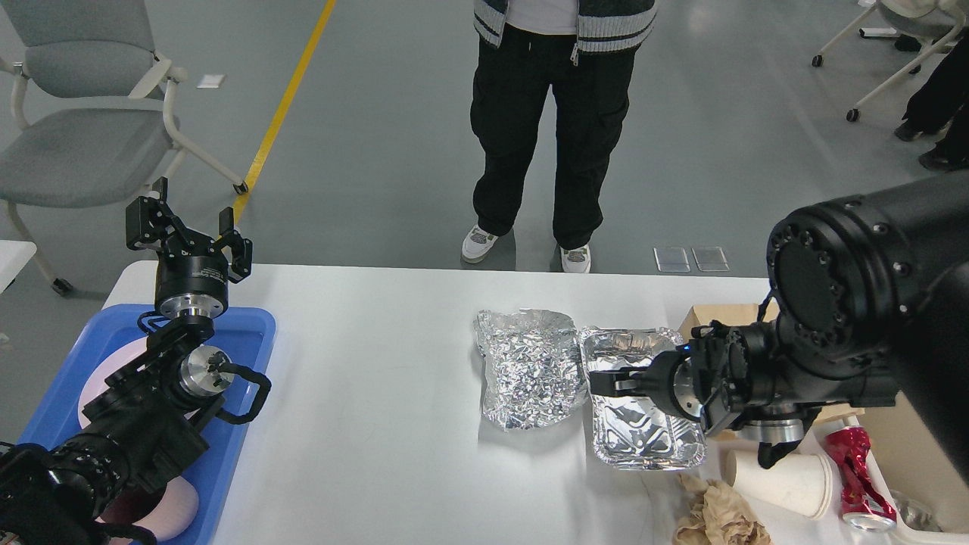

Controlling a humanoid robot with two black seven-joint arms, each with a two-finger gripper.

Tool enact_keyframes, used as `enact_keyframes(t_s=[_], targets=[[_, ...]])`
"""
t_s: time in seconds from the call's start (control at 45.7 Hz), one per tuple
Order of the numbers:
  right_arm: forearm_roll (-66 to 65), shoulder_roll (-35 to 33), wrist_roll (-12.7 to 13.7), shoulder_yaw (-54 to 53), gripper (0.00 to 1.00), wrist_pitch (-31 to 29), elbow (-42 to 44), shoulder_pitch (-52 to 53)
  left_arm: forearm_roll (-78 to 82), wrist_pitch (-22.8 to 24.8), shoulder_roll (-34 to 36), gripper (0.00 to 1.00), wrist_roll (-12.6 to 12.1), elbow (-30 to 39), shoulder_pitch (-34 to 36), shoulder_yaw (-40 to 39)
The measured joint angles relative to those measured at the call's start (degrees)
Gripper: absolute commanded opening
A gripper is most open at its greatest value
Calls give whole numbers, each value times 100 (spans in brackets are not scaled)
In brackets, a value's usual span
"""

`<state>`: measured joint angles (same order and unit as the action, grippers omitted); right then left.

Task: Tidy desktop
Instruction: 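Push the foil packages toward the table centre, then move right gripper to bag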

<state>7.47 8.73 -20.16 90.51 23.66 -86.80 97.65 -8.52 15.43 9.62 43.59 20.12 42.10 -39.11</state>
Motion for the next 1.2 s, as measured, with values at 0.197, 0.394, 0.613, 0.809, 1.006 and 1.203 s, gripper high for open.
enact_keyframes(t_s=[0.197,0.394,0.613,0.809,1.006,1.203], targets=[[-440,6,-58,938,97,-40,54,125,0,0,5,96,0,0,0,0],[-407,-3,-56,1052,97,-389,551,-444,8,0,5,96,0,0,0,0],[-38,-238,-50,903,97,-460,1625,-1523,9,0,5,96,0,0,0,0],[214,-285,-17,980,96,-512,2483,-2312,9,-4,5,96,0,0,0,0],[514,-310,11,1014,87,-597,2782,-2637,9,-4,5,96,0,0,0,0],[763,-363,9,963,88,-643,2882,-2618,9,-4,4,96,0,0,0,0]])
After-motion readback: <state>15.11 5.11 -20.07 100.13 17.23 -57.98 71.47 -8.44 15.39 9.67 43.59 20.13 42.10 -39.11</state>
